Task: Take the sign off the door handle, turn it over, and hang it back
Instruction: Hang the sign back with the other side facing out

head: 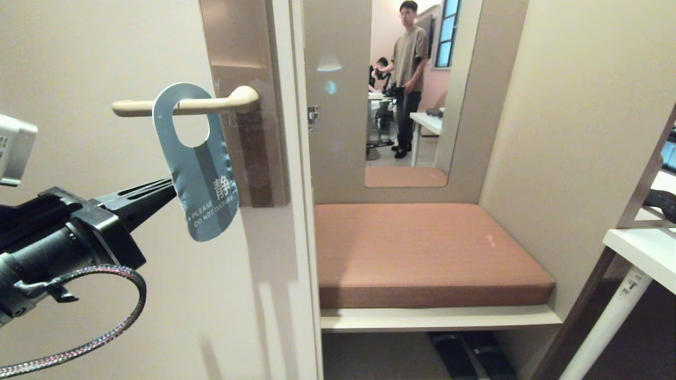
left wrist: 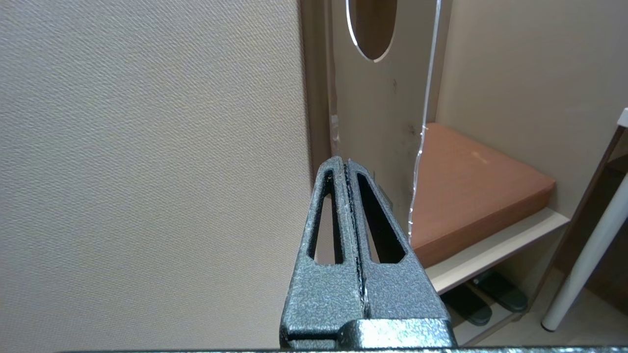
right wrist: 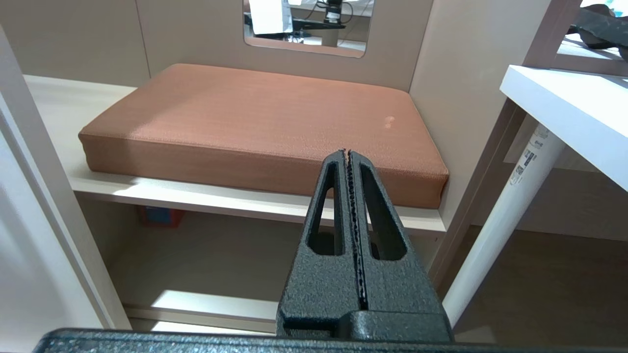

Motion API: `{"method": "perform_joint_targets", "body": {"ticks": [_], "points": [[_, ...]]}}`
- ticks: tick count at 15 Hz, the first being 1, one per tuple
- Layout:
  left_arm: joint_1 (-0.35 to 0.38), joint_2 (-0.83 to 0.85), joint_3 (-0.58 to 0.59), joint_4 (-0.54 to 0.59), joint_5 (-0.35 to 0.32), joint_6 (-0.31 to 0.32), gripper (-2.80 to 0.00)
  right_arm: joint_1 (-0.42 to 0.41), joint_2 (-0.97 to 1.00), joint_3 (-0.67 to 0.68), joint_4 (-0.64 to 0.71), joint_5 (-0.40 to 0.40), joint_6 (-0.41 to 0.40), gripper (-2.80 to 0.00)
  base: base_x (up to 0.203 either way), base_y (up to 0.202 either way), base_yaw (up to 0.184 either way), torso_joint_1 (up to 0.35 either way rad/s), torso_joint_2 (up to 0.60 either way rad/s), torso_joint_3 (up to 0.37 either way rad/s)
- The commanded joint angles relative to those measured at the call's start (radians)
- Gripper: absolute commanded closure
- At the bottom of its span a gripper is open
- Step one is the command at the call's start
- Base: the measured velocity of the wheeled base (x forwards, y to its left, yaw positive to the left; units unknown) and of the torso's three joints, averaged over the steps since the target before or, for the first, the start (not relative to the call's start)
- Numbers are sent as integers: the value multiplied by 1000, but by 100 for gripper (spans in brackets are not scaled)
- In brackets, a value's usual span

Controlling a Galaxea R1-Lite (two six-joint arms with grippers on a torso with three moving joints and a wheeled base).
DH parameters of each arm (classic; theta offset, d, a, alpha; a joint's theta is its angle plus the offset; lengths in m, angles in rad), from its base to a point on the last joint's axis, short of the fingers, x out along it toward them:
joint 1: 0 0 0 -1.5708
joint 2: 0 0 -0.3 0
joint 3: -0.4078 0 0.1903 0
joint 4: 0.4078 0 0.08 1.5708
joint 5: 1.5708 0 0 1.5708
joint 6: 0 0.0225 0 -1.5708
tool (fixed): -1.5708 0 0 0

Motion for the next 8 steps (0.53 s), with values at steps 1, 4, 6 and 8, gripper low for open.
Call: {"method": "perform_joint_targets", "body": {"ticks": [1,4,6,8], "points": [[0,27,-3,-5,0,3,0,0,0,0,0,1,-1,0,0,0,0,0,0,0],[-1,44,-22,-6,-1,3,0,0,0,0,0,1,-1,0,0,0,0,0,0,0],[-4,53,-34,-5,-2,0,0,0,0,0,0,1,-1,0,0,0,0,0,0,0],[-30,62,-46,-6,-2,1,0,0,0,0,0,1,-1,0,0,0,0,0,0,0]]}}
